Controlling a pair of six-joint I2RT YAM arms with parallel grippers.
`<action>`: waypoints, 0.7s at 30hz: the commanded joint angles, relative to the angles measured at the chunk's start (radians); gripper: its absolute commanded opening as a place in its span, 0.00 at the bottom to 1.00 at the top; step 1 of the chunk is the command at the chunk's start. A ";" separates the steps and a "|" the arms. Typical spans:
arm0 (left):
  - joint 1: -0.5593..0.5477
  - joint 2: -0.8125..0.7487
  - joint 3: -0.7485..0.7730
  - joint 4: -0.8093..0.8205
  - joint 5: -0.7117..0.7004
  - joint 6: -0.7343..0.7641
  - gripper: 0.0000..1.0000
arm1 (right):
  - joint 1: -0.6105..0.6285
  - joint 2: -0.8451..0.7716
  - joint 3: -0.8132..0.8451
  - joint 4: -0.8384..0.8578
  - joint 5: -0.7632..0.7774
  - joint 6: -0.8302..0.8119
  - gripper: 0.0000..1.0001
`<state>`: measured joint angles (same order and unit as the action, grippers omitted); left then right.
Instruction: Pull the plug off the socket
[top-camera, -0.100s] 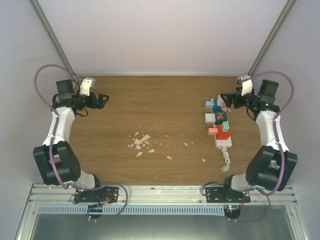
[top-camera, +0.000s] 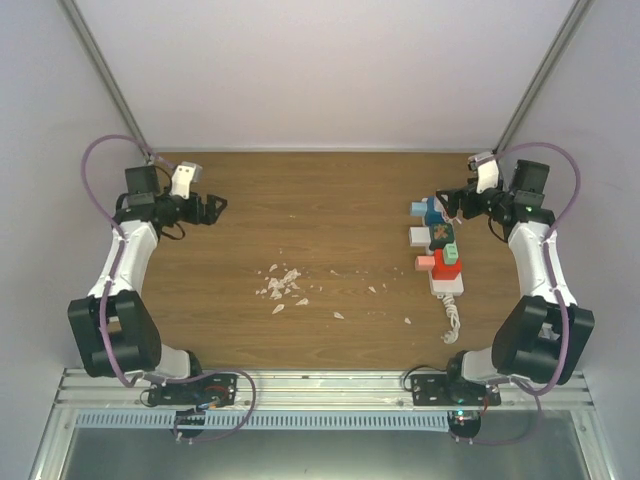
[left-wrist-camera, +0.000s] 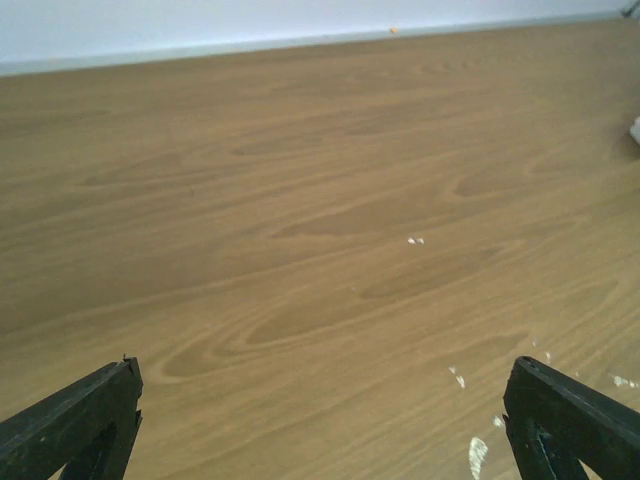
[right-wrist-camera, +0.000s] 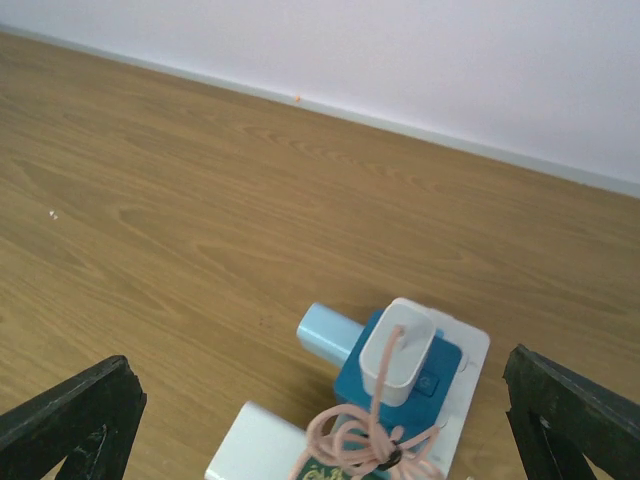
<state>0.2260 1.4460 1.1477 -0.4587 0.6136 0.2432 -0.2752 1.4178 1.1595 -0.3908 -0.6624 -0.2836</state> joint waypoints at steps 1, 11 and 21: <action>-0.064 -0.079 -0.074 0.085 -0.095 -0.055 0.99 | 0.046 -0.041 0.020 -0.112 0.113 0.029 1.00; -0.177 -0.197 -0.194 0.158 -0.274 -0.148 0.99 | 0.115 -0.072 -0.013 -0.256 0.373 0.086 1.00; -0.211 -0.261 -0.233 0.212 -0.438 -0.212 0.99 | 0.137 -0.045 -0.088 -0.279 0.509 0.135 0.98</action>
<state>0.0257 1.2217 0.9382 -0.3355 0.2584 0.0681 -0.1520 1.3632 1.1206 -0.6456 -0.2302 -0.1848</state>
